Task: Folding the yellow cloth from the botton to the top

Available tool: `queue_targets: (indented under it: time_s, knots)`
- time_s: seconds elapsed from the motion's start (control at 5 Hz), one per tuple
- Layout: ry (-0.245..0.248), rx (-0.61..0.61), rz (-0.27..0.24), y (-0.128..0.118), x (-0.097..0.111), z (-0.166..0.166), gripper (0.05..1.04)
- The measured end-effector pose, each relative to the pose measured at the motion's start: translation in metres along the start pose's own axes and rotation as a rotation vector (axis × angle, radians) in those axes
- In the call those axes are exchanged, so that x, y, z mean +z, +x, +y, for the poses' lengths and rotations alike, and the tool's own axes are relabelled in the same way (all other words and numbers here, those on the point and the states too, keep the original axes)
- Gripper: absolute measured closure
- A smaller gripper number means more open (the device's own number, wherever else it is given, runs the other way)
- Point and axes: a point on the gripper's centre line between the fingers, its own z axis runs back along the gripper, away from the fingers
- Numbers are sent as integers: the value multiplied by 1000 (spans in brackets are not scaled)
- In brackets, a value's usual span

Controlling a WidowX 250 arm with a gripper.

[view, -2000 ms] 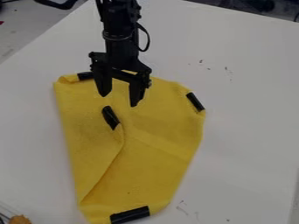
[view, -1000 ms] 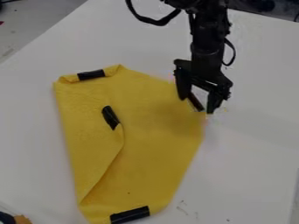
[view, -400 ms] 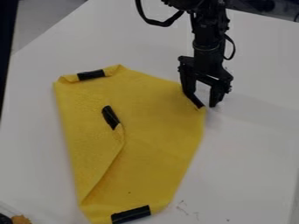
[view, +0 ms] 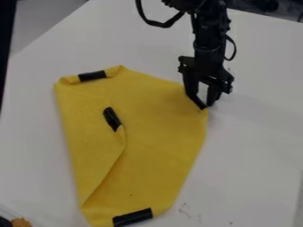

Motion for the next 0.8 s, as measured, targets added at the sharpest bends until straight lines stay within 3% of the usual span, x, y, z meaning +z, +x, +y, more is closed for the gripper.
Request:
queue_targets:
  time_s: [0.2, 0.4, 0.6, 0.8]
  knots:
    - [-6, 14, 0, -2, 0, 2, 692]
    - [-13, 21, -2, -3, 0, 2, 898]
    - [1, 27, -5, -3, 1, 4, 1007]
    - [70, 43, -2, -8, 6, 0, 1026]
